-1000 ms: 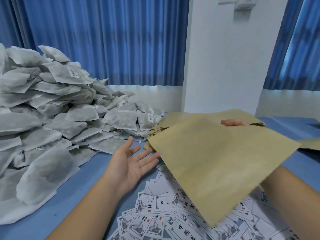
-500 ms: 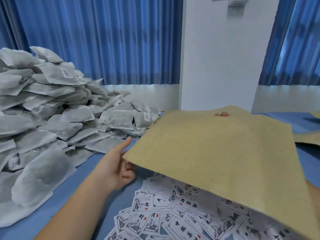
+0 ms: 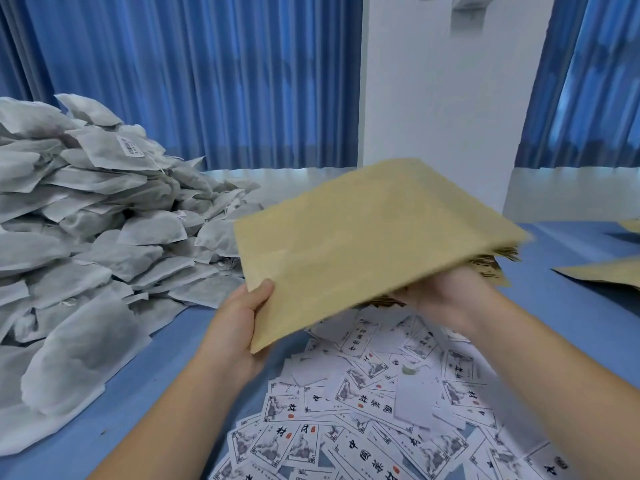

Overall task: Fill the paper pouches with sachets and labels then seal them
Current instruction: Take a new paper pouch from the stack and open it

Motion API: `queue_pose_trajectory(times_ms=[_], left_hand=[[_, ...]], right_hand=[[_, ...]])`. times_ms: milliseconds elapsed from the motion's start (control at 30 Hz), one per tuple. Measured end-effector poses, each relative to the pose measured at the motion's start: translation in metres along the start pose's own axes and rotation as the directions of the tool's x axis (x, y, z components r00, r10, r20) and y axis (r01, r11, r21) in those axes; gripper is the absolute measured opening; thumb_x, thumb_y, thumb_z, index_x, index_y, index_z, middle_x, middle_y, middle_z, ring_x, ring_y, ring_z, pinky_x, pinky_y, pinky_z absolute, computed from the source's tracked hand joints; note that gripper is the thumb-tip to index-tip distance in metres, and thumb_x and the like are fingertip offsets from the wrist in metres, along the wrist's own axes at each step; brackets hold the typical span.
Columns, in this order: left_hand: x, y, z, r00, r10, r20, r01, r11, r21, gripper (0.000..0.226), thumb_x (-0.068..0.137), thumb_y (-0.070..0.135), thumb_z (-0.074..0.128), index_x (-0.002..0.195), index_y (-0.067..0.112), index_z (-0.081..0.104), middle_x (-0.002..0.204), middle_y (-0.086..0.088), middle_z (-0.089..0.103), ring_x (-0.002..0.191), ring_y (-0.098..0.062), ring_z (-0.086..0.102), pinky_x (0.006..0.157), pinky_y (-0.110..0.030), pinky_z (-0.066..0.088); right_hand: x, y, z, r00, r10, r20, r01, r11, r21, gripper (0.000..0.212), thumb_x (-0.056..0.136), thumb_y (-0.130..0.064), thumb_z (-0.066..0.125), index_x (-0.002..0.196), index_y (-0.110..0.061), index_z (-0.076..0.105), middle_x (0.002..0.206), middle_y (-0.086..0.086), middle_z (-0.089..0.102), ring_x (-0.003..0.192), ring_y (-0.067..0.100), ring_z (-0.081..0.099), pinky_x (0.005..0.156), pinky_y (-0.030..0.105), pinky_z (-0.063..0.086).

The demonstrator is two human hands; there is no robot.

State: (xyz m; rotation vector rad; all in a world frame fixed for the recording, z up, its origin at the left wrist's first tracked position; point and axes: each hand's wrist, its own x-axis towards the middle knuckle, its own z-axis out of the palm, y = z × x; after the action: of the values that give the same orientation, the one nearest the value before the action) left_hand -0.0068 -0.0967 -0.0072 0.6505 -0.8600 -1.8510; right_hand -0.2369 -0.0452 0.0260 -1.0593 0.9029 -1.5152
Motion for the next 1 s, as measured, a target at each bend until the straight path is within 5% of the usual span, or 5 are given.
queue_pose_trajectory(times_ms=[100, 267, 433, 700, 1000], left_hand=[[0.002, -0.004, 0.004, 1.0, 0.011, -0.009, -0.013, 0.987, -0.161, 0.024, 0.1, 0.009, 0.043, 0.12, 0.002, 0.055, 0.1, -0.014, 0.073, 0.078, -0.022, 0.073, 0.049, -0.028, 0.056], [0.004, -0.014, 0.002, 0.999, 0.022, -0.044, -0.015, 0.989, 0.148, 0.015, 0.1, 0.007, 0.045, 0.11, 0.005, 0.056, 0.088, -0.013, 0.074, 0.065, -0.025, 0.072, 0.046, -0.027, 0.055], [0.003, -0.022, 0.007, 0.995, 0.098, -0.002, -0.09, 0.924, 0.371, 0.017, 0.1, 0.009, 0.044, 0.111, 0.006, 0.058, 0.088, -0.014, 0.074, 0.065, -0.026, 0.071, 0.049, -0.028, 0.055], [-0.018, -0.03, 0.034, 0.955, 0.158, 0.252, -0.237, 0.915, 0.325, 0.028, 0.102, 0.026, 0.041, 0.115, 0.012, 0.061, 0.103, -0.006, 0.073, 0.08, -0.024, 0.072, 0.06, -0.032, 0.058], [-0.023, -0.027, 0.032, 0.941, 0.227, 0.251, -0.311, 0.872, 0.378, 0.034, 0.099, 0.027, 0.046, 0.112, 0.002, 0.064, 0.101, -0.009, 0.074, 0.091, -0.026, 0.072, 0.061, -0.024, 0.057]], right_hand=[[-0.003, 0.0, 0.006, 0.985, 0.171, -0.004, -0.162, 0.925, -0.343, 0.023, 0.099, -0.022, 0.047, 0.106, -0.006, 0.063, 0.089, 0.009, 0.071, 0.071, 0.023, 0.068, 0.061, 0.028, 0.054], [-0.02, -0.012, 0.025, 0.891, 0.397, 0.219, -0.072, 0.602, -0.795, 0.018, 0.096, -0.021, 0.056, 0.093, -0.009, 0.068, 0.086, 0.004, 0.071, 0.074, 0.02, 0.067, 0.065, 0.03, 0.051], [-0.023, -0.012, 0.045, 0.952, 0.207, 0.226, 0.066, 0.58, -0.812, 0.017, 0.093, -0.019, 0.059, 0.083, -0.011, 0.069, 0.069, -0.005, 0.067, 0.059, 0.01, 0.059, 0.052, 0.022, 0.043], [-0.016, 0.008, 0.052, 0.953, -0.234, 0.193, 0.277, 0.412, -0.868, 0.01, 0.086, -0.026, 0.065, 0.095, -0.021, 0.069, 0.094, -0.01, 0.061, 0.084, 0.003, 0.057, 0.077, 0.015, 0.044], [-0.021, -0.004, 0.051, 0.955, -0.178, 0.236, 0.289, 0.403, -0.868, 0.012, 0.082, -0.034, 0.07, 0.089, -0.024, 0.072, 0.093, -0.011, 0.065, 0.083, 0.003, 0.061, 0.071, 0.016, 0.047]])
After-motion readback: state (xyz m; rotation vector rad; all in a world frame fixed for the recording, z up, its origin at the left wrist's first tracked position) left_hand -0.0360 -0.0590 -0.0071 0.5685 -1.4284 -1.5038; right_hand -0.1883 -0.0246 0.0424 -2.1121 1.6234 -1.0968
